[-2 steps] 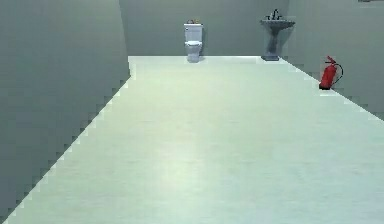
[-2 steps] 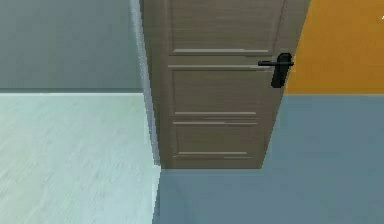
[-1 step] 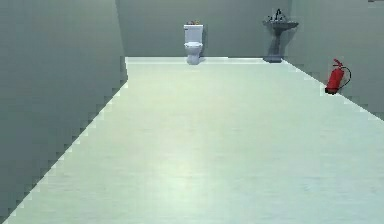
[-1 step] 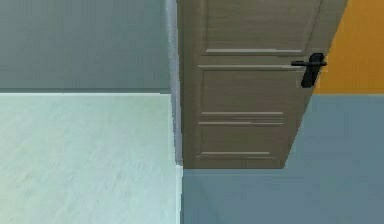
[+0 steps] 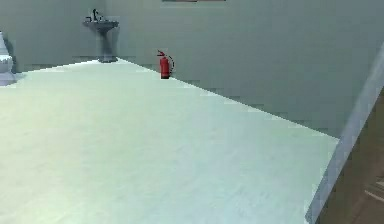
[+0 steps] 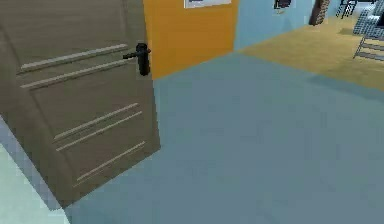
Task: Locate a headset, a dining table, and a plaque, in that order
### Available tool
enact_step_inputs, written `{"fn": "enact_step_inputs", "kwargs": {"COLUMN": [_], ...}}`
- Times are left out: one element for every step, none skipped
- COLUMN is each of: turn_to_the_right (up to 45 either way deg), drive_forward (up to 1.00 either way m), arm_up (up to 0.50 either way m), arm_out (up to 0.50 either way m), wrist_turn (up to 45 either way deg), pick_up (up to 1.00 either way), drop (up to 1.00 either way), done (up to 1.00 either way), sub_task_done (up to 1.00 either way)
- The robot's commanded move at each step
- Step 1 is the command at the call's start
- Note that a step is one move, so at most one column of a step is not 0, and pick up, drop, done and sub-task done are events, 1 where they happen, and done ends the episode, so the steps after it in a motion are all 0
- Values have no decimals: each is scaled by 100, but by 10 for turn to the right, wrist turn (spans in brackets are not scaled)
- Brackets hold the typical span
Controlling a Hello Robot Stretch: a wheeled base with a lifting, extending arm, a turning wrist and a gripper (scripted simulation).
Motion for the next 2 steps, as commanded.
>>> {"fn": "enact_step_inputs", "kwargs": {"turn_to_the_right": [450, 0], "drive_forward": [0, 5], "arm_up": [0, 0], "arm_out": [0, 0], "wrist_turn": [0, 0], "pick_up": [0, 0], "drop": [0, 0], "done": [0, 0], "sub_task_done": [0, 0]}}
